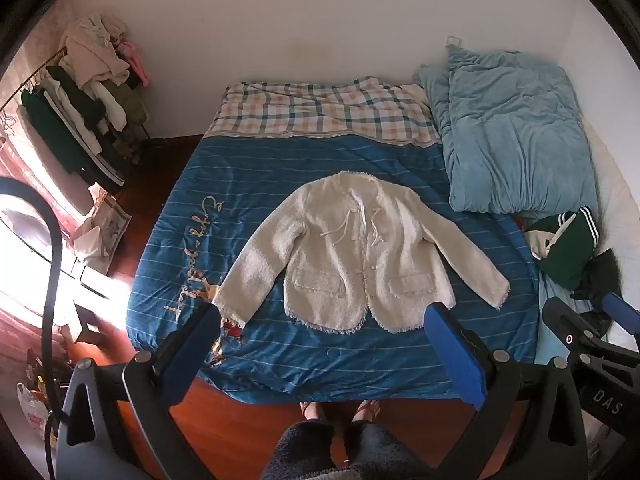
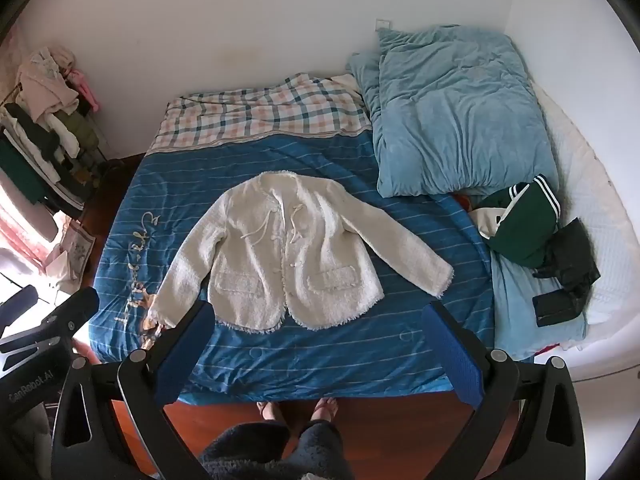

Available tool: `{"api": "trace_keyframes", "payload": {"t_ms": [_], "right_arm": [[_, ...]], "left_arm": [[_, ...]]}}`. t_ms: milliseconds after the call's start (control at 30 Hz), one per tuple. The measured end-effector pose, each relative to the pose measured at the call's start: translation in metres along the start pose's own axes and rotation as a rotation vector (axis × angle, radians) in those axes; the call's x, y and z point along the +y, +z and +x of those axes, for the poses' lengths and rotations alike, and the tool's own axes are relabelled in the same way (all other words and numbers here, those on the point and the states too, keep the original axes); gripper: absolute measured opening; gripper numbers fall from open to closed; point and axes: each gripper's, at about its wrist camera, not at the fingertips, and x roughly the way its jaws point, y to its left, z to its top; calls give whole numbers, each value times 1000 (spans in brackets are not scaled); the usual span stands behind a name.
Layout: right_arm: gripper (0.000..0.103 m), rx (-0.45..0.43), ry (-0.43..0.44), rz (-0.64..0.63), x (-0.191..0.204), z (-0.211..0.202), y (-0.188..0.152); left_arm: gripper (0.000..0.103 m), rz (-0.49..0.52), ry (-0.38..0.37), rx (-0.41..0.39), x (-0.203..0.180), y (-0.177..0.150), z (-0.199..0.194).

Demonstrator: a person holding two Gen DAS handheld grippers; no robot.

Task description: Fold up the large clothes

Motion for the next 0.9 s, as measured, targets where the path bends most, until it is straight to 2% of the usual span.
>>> {"api": "trace_keyframes", "payload": {"t_ms": [900], "right_arm": [[103, -9, -5, -5, 5, -4, 0]], "left_arm": [[103, -6, -14, -15, 2, 4, -1]]}}
